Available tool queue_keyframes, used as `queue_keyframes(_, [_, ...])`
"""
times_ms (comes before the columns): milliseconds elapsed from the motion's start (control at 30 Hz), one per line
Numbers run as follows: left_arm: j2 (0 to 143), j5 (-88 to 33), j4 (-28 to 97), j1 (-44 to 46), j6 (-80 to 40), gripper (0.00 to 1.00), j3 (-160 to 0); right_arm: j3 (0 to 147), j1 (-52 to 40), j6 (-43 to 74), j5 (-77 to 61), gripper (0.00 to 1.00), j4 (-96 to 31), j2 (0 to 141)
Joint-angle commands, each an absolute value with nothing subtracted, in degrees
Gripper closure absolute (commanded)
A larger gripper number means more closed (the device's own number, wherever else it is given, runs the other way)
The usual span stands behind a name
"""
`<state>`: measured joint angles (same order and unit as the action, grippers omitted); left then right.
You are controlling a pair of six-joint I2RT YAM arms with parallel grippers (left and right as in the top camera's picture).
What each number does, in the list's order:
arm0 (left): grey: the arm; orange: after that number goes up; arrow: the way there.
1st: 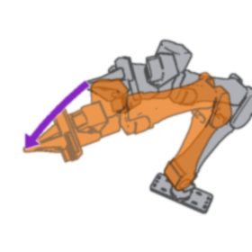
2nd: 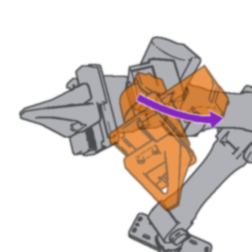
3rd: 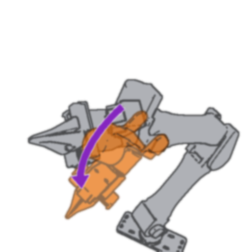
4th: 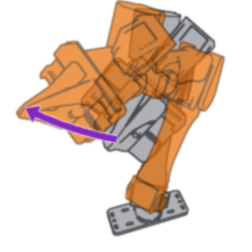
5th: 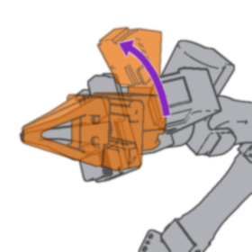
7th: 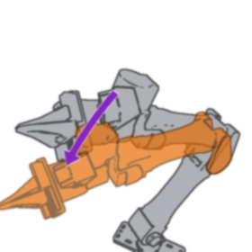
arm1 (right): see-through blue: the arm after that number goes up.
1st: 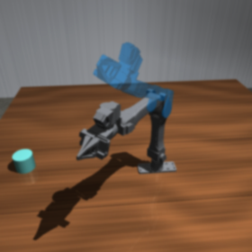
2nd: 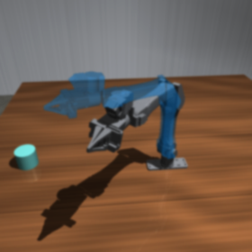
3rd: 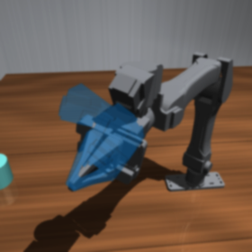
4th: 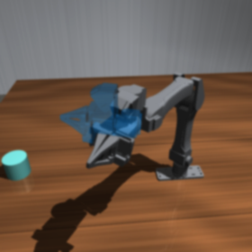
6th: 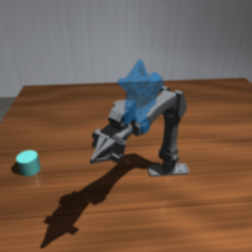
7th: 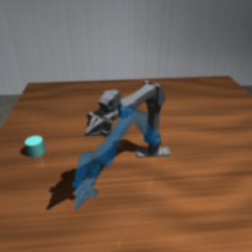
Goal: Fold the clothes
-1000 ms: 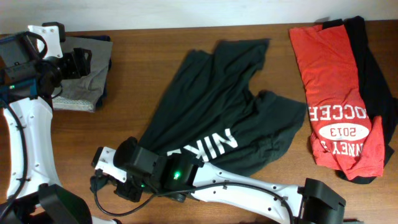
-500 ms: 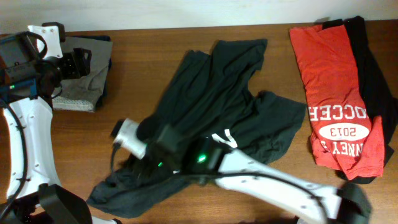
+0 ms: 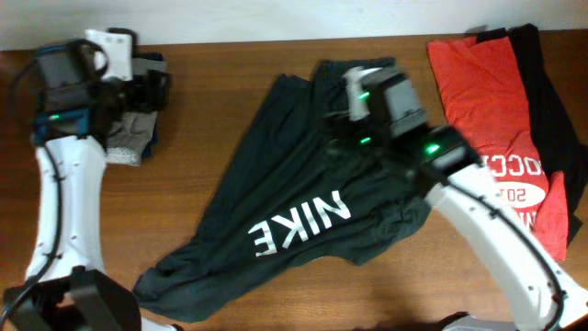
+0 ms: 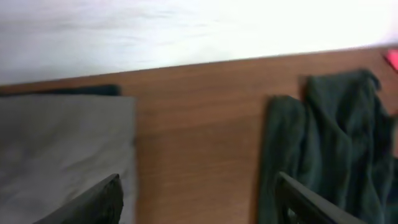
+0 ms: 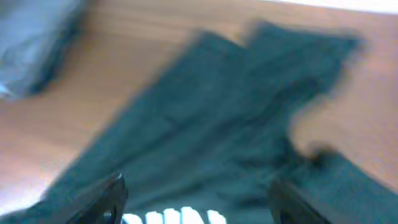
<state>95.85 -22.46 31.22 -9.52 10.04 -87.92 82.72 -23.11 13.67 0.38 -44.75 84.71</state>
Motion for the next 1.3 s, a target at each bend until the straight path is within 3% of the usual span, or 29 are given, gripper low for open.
queue_keyframes(0, [98.6, -22.7, 30.0, -4.3, 12.9, 0.23, -88.6, 83.2, -14.0, 17.7, 2.4, 0.22, -48.1, 85.1])
queue_keyframes(233, [104.4, -22.6, 23.4, 10.4, 13.0, 0.22, -88.6, 83.1, -0.3, 17.7, 2.0, 0.19, -52.1, 86.7])
queue_keyframes(467, [110.9, -13.9, 16.2, 21.0, 12.1, 0.23, -88.6, 81.4, 4.1, 17.7, 2.7, 0.20, -56.6, 92.0])
queue_keyframes(667, [114.0, -13.5, 15.4, 22.3, 11.6, 0.22, -88.6, 75.7, 6.2, 20.6, 3.3, 0.21, -56.1, 97.0])
queue_keyframes(1100, [117.0, -11.7, 13.5, 22.3, 11.7, 0.22, -88.6, 60.2, 8.7, 28.4, 3.3, 0.43, -37.1, 98.2])
queue_keyframes(1267, [117.0, -11.7, 12.6, 22.3, 13.1, 0.21, -88.6, 54.5, 8.7, 30.5, 3.3, 0.46, -29.0, 98.2])
